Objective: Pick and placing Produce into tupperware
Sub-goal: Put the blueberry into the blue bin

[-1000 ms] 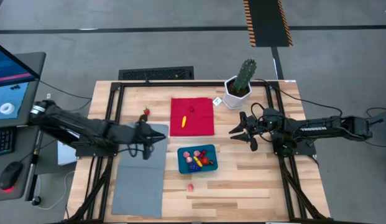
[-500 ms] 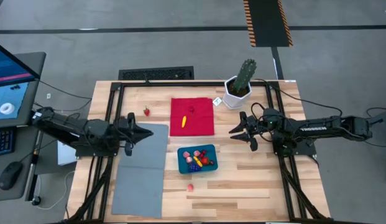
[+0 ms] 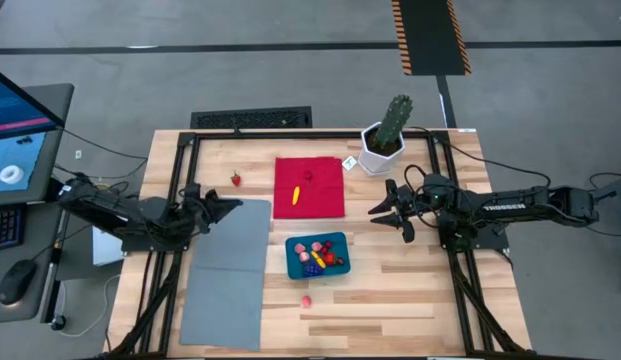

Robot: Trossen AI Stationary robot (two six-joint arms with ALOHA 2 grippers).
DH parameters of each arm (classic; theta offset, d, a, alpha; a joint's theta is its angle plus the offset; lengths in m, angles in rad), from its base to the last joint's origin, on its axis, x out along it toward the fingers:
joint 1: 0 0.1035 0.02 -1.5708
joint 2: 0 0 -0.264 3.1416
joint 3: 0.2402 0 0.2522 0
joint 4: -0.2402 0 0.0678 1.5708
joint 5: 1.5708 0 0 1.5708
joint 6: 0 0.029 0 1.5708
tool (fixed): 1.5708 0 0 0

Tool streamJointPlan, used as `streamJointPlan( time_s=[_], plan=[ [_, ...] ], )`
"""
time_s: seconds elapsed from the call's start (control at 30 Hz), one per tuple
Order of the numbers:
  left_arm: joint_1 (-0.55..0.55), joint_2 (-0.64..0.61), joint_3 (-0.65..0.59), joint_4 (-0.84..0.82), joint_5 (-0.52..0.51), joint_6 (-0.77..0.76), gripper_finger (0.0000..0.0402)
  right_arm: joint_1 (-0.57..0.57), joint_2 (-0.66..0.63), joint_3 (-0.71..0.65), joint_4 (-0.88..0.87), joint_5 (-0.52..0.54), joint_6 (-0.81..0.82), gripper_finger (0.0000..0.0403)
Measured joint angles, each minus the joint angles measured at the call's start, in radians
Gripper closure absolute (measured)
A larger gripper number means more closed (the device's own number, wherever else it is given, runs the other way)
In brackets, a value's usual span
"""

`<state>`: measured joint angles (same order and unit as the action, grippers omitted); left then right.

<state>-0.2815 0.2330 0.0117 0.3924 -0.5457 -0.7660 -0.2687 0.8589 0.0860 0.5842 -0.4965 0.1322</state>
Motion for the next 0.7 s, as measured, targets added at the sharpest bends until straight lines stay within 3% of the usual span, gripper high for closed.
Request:
streamJointPlan(
  time_s=[0.23,0.4,0.7],
  plan=[
    [0.0,0.01,0.0,0.006,-0.036,-0.086,0.0356,0.008,0.0,0.0,0.0,0.0,0.04,0.0261],
    [0.0,0.01,0.0,0.02,-0.021,-0.034,0.0356,0.038,0.0,0.0,0.0,0.0,0.044,0.0259],
    [0.0,0.01,0.0,0.018,0.106,0.147,0.0356,0.059,0.0,0.0,0.0,0.007,0.043,0.0259]
  ],
)
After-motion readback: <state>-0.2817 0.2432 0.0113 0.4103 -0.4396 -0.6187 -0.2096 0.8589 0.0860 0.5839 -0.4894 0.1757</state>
